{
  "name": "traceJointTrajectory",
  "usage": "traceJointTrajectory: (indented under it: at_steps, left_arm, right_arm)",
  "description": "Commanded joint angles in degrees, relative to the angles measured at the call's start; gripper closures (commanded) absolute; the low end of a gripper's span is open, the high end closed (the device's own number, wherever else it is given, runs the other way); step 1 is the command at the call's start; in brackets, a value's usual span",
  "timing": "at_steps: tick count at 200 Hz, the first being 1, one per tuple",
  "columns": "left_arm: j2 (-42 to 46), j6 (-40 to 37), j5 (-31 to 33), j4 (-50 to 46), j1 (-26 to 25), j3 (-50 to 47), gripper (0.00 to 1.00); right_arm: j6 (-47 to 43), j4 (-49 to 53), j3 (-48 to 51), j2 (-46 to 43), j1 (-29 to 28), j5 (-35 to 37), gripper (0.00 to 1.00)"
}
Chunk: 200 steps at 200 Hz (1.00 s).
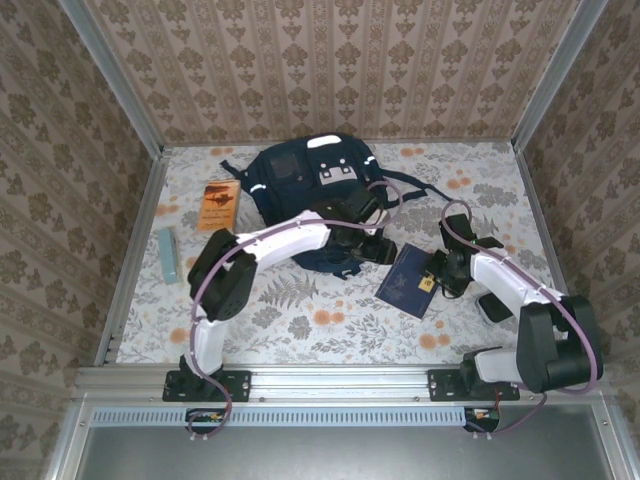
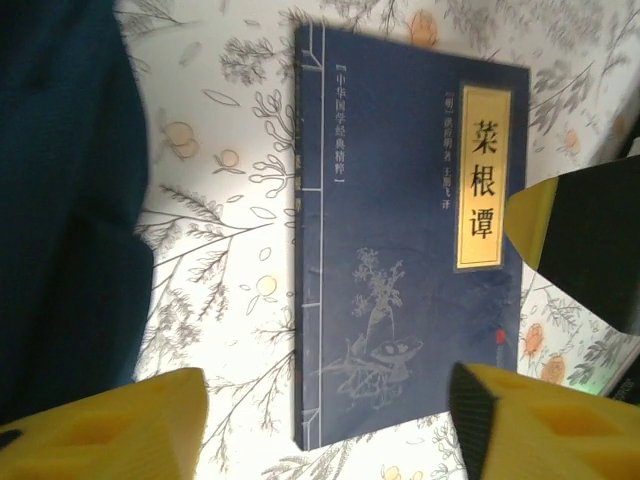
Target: Pack the student bag
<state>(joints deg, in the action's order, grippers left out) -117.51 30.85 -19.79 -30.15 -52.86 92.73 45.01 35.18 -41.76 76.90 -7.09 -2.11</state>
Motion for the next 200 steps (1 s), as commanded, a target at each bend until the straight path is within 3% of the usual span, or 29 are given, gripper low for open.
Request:
traceJointTrajectory:
  at_steps: [1, 35, 76, 151, 200]
  left_arm:
    - [-4.3, 1.9, -2.2, -2.5, -0.4, 5.1, 0.39]
    - [-9.5, 3.1, -0.9, -5.3, -0.7, 9.1, 0.41]
    - [-12.6, 6.2, -1.5, -6.6, -1.3, 11.0, 0.53]
    - [-17.0, 10.9, -4.8, -7.2, -2.6, 14.2, 0.56]
    - [-17.9, 11.9, -7.0, -4.9, -3.8, 13.8, 0.65]
  right_arm:
    - [0.0, -1.1, 1.4, 1.8, 0.3, -0.9, 0.42]
    - [0.0, -2.4, 2.1, 2.4, 0.4, -1.1, 0.43]
    - [-0.7, -3.5, 2.0, 5.3, 0.5, -3.9, 0.43]
    - [-1.1, -4.1, 1.6, 6.0, 0.6, -6.5, 0.43]
    - [-3.3, -3.5, -0.3, 4.6, 0.6, -11.3, 0.56]
